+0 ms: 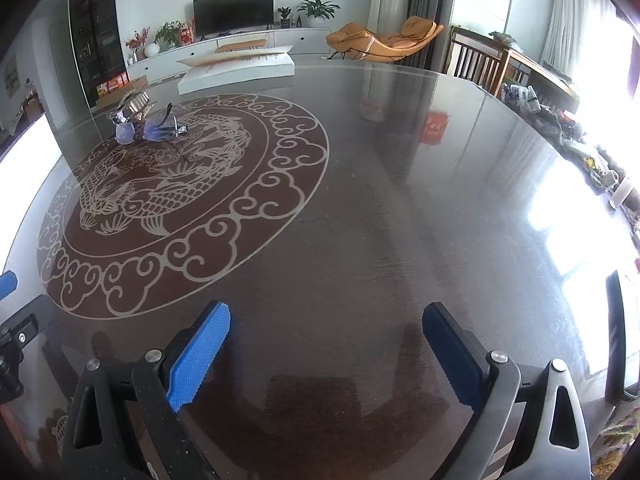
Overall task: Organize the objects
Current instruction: 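Return both empty tools from the bin to the table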
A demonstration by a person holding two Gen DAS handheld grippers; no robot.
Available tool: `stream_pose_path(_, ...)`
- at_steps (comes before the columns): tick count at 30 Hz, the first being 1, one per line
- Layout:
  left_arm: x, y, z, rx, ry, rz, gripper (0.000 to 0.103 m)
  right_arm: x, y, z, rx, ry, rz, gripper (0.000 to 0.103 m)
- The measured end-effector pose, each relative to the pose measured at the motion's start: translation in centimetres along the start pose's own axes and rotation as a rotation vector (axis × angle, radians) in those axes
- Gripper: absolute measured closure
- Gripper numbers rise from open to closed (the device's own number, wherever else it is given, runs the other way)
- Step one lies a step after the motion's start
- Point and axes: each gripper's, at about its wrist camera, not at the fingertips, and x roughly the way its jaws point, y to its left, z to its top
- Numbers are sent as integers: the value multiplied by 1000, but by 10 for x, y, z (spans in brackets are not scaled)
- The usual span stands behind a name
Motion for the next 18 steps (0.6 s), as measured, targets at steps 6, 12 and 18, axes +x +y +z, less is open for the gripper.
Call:
stream_pose_path(6, 23, 2, 10, 5, 63, -7, 0, 7, -9, 0, 58, 27, 40, 1)
stream_pose_path(12, 24, 2, 6, -26, 54, -13, 0, 7, -9, -1, 63, 30, 32, 0)
stream_pose_path(18, 23, 2, 6, -34, 50, -11, 0, 7, -8, -1, 63, 30, 31, 0)
